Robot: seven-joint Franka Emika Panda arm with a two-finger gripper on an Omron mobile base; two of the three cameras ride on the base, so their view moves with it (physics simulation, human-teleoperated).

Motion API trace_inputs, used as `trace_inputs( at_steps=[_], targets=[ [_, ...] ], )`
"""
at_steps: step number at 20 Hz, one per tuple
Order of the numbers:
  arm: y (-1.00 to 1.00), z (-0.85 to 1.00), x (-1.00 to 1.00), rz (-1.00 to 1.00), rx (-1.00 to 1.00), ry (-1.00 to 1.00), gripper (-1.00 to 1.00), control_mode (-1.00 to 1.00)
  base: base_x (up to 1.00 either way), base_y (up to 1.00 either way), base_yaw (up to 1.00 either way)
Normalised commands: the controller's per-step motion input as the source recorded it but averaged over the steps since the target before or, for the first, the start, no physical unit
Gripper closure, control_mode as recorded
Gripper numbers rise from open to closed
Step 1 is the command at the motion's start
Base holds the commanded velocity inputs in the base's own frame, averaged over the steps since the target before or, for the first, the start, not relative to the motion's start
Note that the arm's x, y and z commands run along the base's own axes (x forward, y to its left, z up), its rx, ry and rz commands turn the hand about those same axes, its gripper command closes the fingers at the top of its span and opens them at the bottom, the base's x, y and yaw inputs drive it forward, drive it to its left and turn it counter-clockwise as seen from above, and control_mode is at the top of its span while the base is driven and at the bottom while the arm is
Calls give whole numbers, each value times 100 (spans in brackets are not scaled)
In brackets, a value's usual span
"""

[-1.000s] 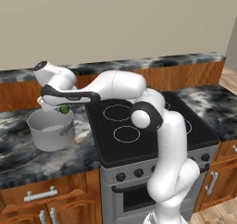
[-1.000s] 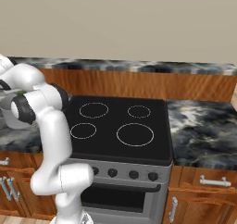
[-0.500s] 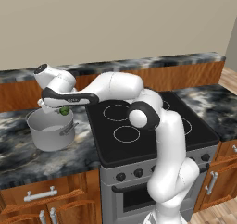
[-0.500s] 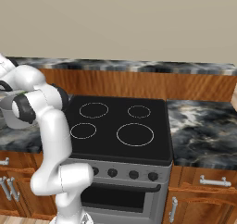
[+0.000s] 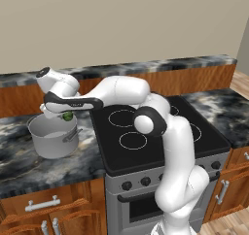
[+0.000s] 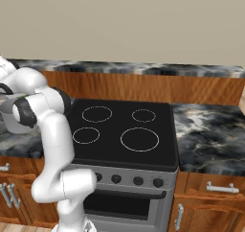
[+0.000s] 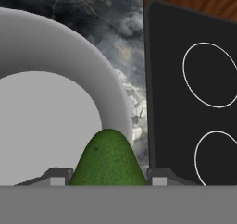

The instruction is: Turn on the sink faucet. Then move the avocado from the counter to the sink. Turn off the sink. Move the vegetable from the sink to the pot next to the stove. Finally move the pot to the rear left burner.

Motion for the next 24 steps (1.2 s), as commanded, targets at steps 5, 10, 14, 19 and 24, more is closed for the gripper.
trace_inputs(
  at_steps=[5, 10, 14, 19, 24],
  targets=[
    [0, -22, 2, 0, 2, 0, 100, -100, 0, 0, 0],
    [0, -25, 11, 0, 7, 0, 100, -100, 0, 0, 0],
    [3, -16, 23, 0, 9, 0, 100, -100, 0, 0, 0],
    [13, -16, 20, 0, 9, 0, 100, -100, 0, 0, 0],
    [25, -5, 14, 0, 5, 5, 100, -100, 0, 0, 0]
  ],
)
